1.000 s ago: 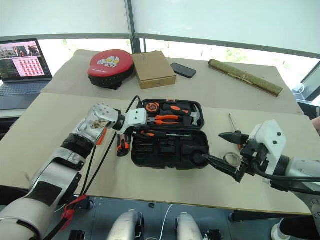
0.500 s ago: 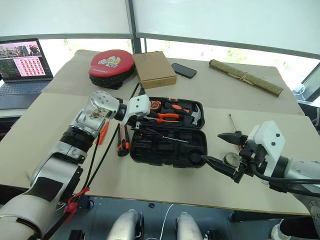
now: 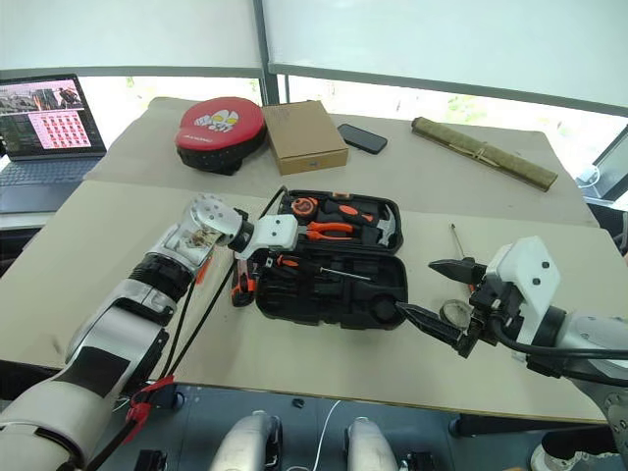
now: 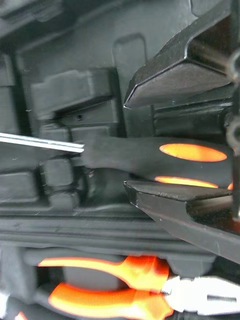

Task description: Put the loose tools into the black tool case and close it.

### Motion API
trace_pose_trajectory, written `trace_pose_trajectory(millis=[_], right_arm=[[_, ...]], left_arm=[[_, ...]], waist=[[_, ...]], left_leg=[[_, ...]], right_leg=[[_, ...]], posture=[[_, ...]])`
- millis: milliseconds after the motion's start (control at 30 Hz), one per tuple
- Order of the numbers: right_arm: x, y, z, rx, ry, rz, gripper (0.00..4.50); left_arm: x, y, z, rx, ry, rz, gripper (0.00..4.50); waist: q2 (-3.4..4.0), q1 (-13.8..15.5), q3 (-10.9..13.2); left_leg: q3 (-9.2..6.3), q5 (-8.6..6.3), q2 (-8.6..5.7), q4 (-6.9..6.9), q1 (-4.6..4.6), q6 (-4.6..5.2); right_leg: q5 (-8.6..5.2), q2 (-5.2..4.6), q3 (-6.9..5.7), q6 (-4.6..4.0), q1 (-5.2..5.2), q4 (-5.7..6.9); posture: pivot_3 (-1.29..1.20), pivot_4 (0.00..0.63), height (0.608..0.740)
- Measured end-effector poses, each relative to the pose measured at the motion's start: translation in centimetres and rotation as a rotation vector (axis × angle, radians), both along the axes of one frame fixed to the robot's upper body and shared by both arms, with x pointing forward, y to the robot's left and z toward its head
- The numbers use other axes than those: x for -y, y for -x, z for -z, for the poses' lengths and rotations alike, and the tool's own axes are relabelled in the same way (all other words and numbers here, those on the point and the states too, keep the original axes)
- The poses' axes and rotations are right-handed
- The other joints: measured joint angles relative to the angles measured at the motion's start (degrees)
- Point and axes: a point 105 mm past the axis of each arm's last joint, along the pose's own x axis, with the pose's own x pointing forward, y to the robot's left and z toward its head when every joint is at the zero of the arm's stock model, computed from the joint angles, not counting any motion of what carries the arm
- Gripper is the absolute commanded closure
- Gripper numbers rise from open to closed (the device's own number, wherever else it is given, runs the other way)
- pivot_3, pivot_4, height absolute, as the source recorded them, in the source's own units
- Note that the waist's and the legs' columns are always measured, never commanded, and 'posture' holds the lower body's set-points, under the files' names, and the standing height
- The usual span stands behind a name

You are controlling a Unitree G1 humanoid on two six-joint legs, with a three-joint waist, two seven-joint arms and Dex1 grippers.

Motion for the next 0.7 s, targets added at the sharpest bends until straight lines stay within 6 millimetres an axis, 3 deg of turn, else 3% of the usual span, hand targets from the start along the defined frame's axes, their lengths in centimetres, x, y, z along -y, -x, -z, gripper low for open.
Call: trace_pose_trajectory(millis=[167, 700], right_arm=[[-0.1, 0.0, -0.1, 0.012, -0.003, 0.010, 0.00], [-0.6, 0.1, -0.2, 0.018, -0.022, 0.006, 0.00]], left_arm=[[0.4, -0.4, -0.2, 0.009, -0.012, 0.001, 3.80], [1.3, -1.1, -0.8, 0.017, -0.032, -0.028, 3.89]], waist=[[0.00, -0.10, 0.00], [0.00, -0.07, 0.00]], left_leg=[[-0.02, 0.00, 0.00, -0.01, 0.01, 0.00], [-0.04, 0.00, -0.01, 0.00, 0.00, 0.00]], right_leg=[[0.00, 0.01, -0.01, 0.00, 0.02, 0.01], [0.00, 0.00, -0.03, 0.00, 0.02, 0.01]], posture=[[0.00, 0.150, 0.740], [0.00, 0.150, 0.740]])
